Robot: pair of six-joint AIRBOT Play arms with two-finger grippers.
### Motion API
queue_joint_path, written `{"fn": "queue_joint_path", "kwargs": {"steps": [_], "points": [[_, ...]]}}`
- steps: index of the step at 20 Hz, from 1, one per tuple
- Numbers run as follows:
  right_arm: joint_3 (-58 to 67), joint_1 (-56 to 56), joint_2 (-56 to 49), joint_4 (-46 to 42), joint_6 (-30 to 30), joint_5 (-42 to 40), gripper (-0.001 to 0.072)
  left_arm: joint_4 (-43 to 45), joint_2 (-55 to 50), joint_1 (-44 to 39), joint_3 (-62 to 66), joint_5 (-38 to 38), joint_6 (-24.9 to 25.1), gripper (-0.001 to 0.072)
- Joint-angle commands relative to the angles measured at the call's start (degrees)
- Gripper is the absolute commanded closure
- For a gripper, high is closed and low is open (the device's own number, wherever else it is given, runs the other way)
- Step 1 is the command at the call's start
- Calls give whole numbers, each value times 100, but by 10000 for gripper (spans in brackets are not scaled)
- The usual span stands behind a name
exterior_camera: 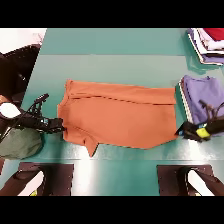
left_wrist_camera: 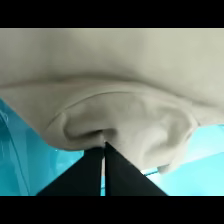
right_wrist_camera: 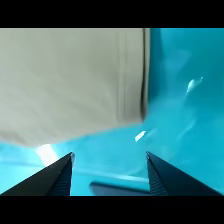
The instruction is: Fold the shirts.
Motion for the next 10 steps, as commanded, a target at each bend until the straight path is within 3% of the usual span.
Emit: {"fn": "queue_joint_path", "kwargs": {"steps": [1, 5, 7, 9, 10], "points": [[-1119, -79, 256, 785, 4, -398, 192, -31, 7, 0, 111, 55, 24, 683], [-1344, 824, 96, 1172, 120, -1311, 225, -26, 7, 2, 109, 79, 24, 684], [-1338, 1224, -254, 1261, 116, -1652, 421, 13, 7, 0, 109, 59, 33, 684], [-1237, 1517, -472, 1176, 57, -1749, 669, 262, 7, 2, 127, -155, 155, 685], [-1117, 1631, -494, 1128, -76, -1700, 695, 496, 7, 2, 170, -326, 144, 685]]}}
